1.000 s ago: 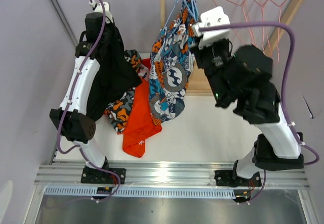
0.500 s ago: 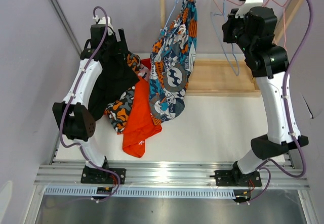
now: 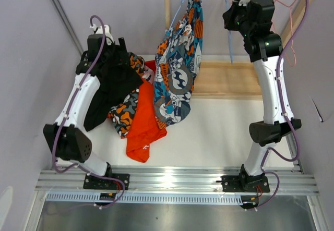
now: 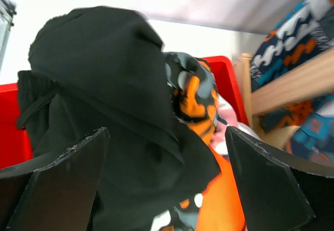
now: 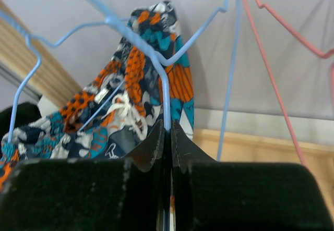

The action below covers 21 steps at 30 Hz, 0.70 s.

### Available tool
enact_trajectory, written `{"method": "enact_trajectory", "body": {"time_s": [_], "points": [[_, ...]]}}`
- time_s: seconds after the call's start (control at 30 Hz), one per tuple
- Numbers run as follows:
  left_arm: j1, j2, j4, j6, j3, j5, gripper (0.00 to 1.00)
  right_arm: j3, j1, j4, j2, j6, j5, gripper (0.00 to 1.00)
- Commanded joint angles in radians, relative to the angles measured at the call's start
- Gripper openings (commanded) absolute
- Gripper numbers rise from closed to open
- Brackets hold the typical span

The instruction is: Remove the shorts from the hanger

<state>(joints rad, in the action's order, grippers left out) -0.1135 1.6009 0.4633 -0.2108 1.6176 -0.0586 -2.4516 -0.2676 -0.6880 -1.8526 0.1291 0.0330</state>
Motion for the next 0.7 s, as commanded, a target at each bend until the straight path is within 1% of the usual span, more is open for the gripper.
{"method": "enact_trajectory", "body": {"time_s": [0.0,0.1,0.3,0.4,0.6,0.67], "points": [[-0.035,-0.125,-0.063,-0.002,-0.028,-0.033,0.99,-0.050,0.036,0.120,0.000,0.053,0.010,0.00],[-0.035,-0.147,-0.028,-0.027,-0.031,-0.024,0.99,-0.043,0.053,0.143,-0.011,0.067,0.018,0.00],[-0.037,-0.194,-0.037,-0.059,-0.146,-0.032,0.99,-0.035,0.090,0.150,-0.031,0.104,0.012,0.00],[-0.035,-0.180,0.000,-0.070,-0.125,-0.040,0.99,-0.001,0.090,0.142,-0.028,0.099,0.013,0.00],[-0.041,-0.251,-0.008,-0.084,-0.122,-0.009,0.99,0.098,0.111,0.146,0.001,0.113,0.013,0.00],[-0.041,-0.272,0.003,-0.082,-0.122,-0.009,0.99,0.109,0.113,0.143,0.012,0.119,0.015,0.00]]}}
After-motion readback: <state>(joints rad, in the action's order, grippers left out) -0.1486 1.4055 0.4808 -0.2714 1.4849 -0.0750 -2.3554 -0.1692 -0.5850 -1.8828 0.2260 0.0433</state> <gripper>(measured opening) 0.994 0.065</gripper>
